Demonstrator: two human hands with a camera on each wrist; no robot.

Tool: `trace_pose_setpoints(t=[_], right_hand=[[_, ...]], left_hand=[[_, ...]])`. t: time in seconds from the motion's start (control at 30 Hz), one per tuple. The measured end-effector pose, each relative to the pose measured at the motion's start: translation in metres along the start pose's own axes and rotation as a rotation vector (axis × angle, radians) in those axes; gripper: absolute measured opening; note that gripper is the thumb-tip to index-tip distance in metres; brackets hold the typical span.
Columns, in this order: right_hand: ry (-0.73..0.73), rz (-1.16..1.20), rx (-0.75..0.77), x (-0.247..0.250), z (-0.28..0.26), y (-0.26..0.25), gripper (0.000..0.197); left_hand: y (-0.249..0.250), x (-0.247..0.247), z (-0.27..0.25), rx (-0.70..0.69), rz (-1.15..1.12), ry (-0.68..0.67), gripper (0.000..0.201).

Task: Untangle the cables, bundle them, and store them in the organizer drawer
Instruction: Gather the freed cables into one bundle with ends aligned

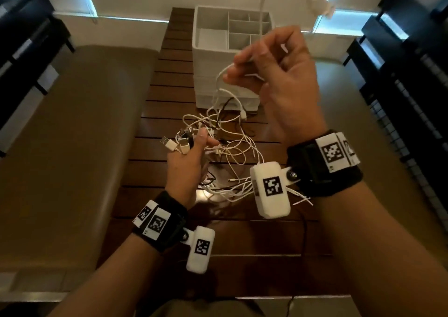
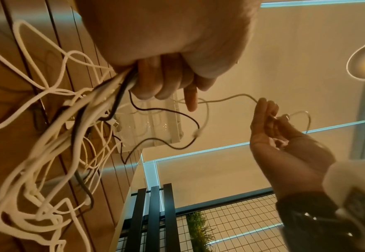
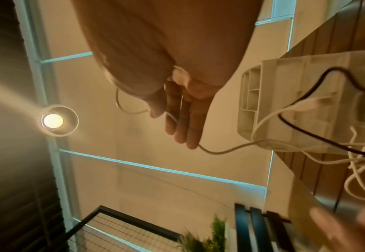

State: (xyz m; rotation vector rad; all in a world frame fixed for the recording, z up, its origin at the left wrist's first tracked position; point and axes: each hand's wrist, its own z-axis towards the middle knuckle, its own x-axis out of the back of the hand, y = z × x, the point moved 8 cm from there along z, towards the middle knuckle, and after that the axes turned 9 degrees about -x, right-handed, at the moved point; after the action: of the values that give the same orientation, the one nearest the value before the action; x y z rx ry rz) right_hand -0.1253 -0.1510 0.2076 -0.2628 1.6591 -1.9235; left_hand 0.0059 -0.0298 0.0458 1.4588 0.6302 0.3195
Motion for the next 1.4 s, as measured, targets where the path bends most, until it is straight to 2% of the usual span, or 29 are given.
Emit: trace_pose_setpoints(t=[0.1,0.27,0.37,0.43,0.53,0.63,0.7,0.8,0.93,1.07,1.17,1.33,1.4], right_hand=[[0.078,-0.106,0.020,0.010,-0.004,-0.005,0.003],[0.124,-0.173,0.066,0.017,-0.022,-0.005,0.014],[0.083,-0.488,-0.087,0.016,-0.033,0.037,0.014],[0.079,-0.598,-0.141,0.016,-0.046,0.060,0.016],[0.051,-0.598,-0.141,0.007,-0.066,0.073,0.015],[0.078,-0.598,-0.071,0.005,-0.081,0.071,0.014],[0.081,-0.579,-0.066,0.007,-0.088,0.072,0.012],[-0.009,-0.647,-0.080,0.002,-0.097,0.083,0.011],[-0.058,-0.678,-0.123,0.002,-0.110,0.099,0.011],[-0.071,-0.667,-0.221,0.006,-0.124,0.114,0.014],[-0.093,-0.665,-0.292,0.010,-0.131,0.122,0.017],[-0.072,-0.661,-0.353,0.018,-0.127,0.127,0.014],[-0.051,-0.675,-0.375,0.020,-0.122,0.132,0.012]], left_hand=[[0.003,-0.003,-0.002,-0.005,-0.035,0.008,0.043],[0.016,-0.007,0.000,-0.003,-0.084,0.038,0.056],[0.029,-0.012,0.004,-0.059,-0.104,0.057,0.054],[0.037,-0.016,0.007,-0.111,-0.074,0.043,0.045],[0.043,-0.020,0.006,-0.176,0.001,0.008,0.026],[0.046,-0.025,0.003,-0.222,0.004,-0.002,0.023],[0.043,-0.024,0.005,-0.202,-0.039,0.007,0.026],[0.035,-0.028,0.009,-0.148,-0.014,-0.029,0.022],[0.036,-0.027,0.011,-0.168,0.095,0.015,0.026],[0.042,-0.032,0.010,-0.204,0.099,0.028,0.034],[0.042,-0.040,0.012,-0.214,0.130,0.015,0.020],[0.040,-0.051,0.011,-0.205,0.135,0.012,0.031],[0.039,-0.055,0.010,-0.182,0.137,0.013,0.029]])
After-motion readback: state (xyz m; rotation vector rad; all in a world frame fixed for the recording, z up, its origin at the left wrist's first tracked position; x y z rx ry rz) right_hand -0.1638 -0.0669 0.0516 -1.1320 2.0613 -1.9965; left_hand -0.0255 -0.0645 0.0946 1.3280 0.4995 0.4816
